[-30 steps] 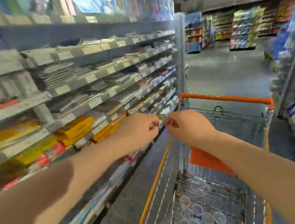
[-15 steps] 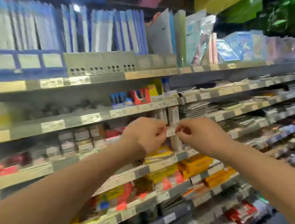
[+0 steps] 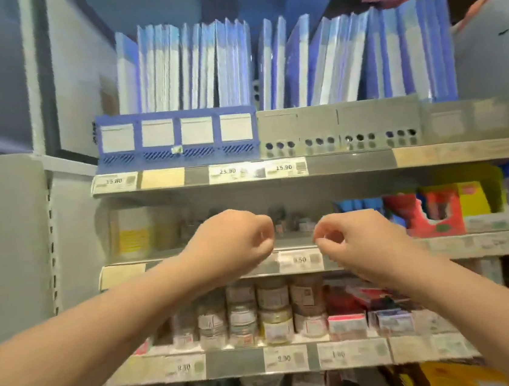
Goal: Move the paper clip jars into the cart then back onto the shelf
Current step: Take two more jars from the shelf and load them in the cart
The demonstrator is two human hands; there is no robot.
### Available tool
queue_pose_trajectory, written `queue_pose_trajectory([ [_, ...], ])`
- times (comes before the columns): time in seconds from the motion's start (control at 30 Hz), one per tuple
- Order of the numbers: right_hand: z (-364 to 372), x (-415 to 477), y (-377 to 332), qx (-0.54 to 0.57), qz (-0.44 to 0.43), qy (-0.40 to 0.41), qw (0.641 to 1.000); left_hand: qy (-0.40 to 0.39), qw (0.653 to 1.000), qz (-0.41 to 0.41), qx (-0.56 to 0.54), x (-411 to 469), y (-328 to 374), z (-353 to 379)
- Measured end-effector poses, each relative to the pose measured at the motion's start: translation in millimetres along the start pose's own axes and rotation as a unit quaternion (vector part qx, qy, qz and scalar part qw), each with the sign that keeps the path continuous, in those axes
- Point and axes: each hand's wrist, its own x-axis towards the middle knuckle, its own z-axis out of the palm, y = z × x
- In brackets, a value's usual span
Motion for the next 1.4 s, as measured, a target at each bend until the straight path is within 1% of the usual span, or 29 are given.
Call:
queue_pose_trajectory([
  [0.13,37,81,26,0.021,-0.053,-0.018,0.998,-0.024,0.998,-0.065,0.007,47,-56,33],
  [0.23,60,135,37,0.026,-0.083,-0.047,0.995,-0.039,0.994,-0.093,0.031,74,-90,52],
  [0.3,78,166,38,0.036,-0.092,-0.082,0.992,-0.057,0.988,-0.135,0.057,85,-112,64],
  [0.37,96,192,31,0.006,-0.099,-0.141,0.985,-0.09,0.977,-0.173,0.09,94,-130,75],
  [0.4,105,204,27,-0.016,-0.109,-0.154,0.982,-0.107,0.973,-0.173,0.109,99,-139,80],
  [0.43,114,214,25,-0.033,-0.118,-0.149,0.981,-0.123,0.97,-0.17,0.126,104,-147,84],
  [0.5,130,229,23,-0.028,-0.124,-0.134,0.983,-0.141,0.967,-0.161,0.141,110,-161,91],
  [0.57,141,239,21,-0.021,-0.128,-0.137,0.982,-0.134,0.972,-0.133,0.143,114,-176,98],
  [0.67,149,253,13,-0.059,-0.143,-0.161,0.975,-0.117,0.981,-0.091,0.128,113,-198,109],
  [0.8,165,279,13,-0.086,-0.141,-0.182,0.969,-0.141,0.98,-0.059,0.124,121,-221,126],
  [0.87,178,291,20,-0.103,-0.14,-0.204,0.963,-0.165,0.976,-0.063,0.129,128,-231,140],
  [0.93,194,305,28,-0.134,-0.138,-0.248,0.949,-0.197,0.969,-0.075,0.13,139,-241,156],
  [1.03,217,323,34,-0.166,-0.14,-0.311,0.925,-0.202,0.971,-0.09,0.093,160,-253,174],
  [1.13,234,336,38,-0.166,-0.137,-0.322,0.922,-0.204,0.973,-0.092,0.058,178,-262,193],
  [1.23,249,347,39,-0.178,-0.128,-0.33,0.918,-0.228,0.968,-0.095,0.033,189,-270,206],
  [1.33,259,354,37,-0.177,-0.121,-0.346,0.913,-0.264,0.957,-0.118,0.022,195,-277,217],
  [1.4,261,354,35,-0.169,-0.117,-0.355,0.912,-0.264,0.956,-0.127,0.004,197,-282,223],
])
